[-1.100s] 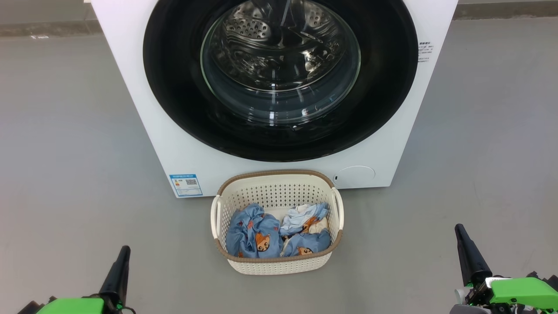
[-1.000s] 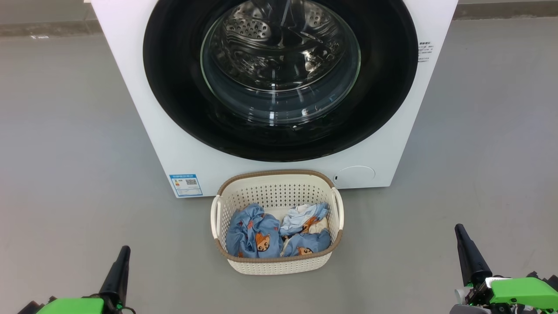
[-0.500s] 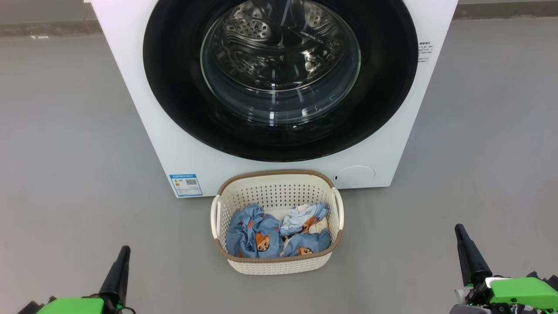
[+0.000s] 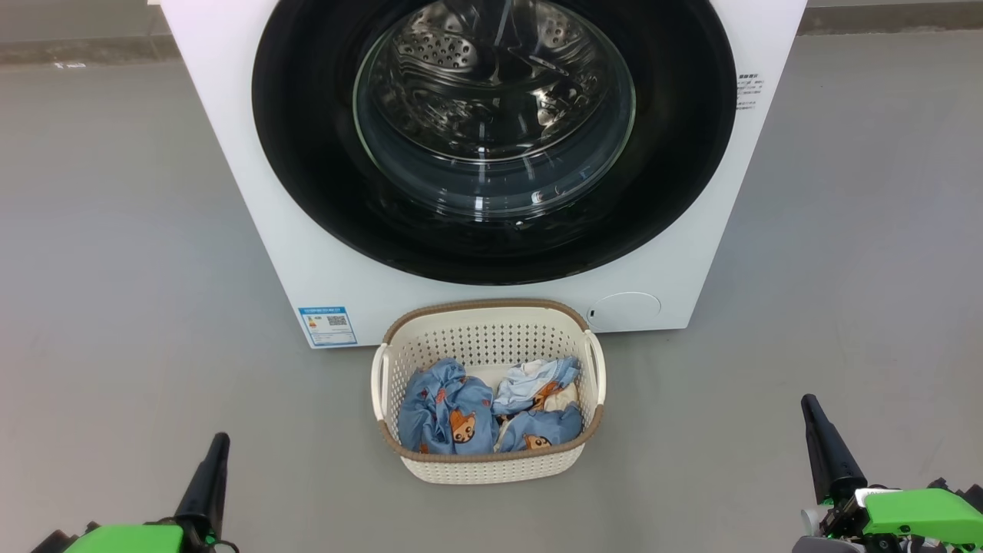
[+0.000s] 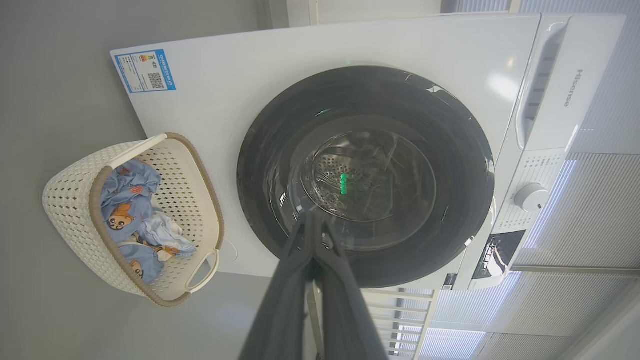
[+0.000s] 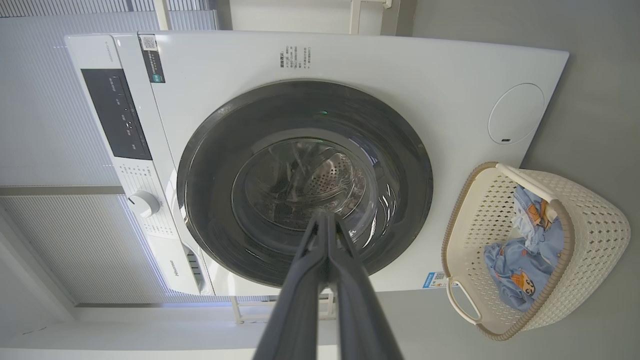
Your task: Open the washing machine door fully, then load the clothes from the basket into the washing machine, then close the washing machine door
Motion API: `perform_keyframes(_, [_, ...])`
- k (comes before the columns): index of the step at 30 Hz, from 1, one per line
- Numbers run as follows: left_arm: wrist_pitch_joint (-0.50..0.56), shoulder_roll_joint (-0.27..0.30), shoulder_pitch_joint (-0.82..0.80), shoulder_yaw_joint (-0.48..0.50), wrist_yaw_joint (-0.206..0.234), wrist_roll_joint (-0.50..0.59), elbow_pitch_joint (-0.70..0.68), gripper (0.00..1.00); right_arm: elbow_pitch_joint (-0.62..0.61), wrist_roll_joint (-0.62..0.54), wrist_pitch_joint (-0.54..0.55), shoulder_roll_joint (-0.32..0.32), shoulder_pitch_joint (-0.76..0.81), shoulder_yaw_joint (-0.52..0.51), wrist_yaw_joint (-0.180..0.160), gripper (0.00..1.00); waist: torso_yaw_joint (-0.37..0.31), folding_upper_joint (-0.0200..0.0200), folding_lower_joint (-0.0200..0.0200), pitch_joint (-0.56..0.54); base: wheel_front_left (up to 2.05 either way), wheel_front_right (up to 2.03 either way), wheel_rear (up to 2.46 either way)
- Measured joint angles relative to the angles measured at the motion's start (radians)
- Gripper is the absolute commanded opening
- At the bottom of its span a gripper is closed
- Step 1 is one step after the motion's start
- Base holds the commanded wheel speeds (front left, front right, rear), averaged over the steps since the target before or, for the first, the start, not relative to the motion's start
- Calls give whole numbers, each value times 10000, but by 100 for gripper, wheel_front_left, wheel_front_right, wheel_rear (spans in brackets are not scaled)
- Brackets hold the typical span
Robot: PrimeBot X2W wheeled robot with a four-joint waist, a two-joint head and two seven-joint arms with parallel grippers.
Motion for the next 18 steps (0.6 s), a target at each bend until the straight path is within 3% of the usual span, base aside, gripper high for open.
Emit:
perform_keyframes(1, [0, 0, 0, 0, 0, 0, 0, 0, 0, 0, 0, 0, 0, 0, 0, 0, 0, 0, 0, 0, 0, 0, 0])
perform_keyframes(2, [-6, -8, 40, -21, 2, 0, 63, 100, 77, -2, -12, 21, 32, -6, 0, 100, 0, 0, 0, 0, 0, 0, 0])
perform_keyframes(18, [-148, -174, 408, -113, 8, 130, 299, 100, 479, -305, -251, 67, 234, 261, 0, 100, -6, 0, 3, 9, 0, 0, 0])
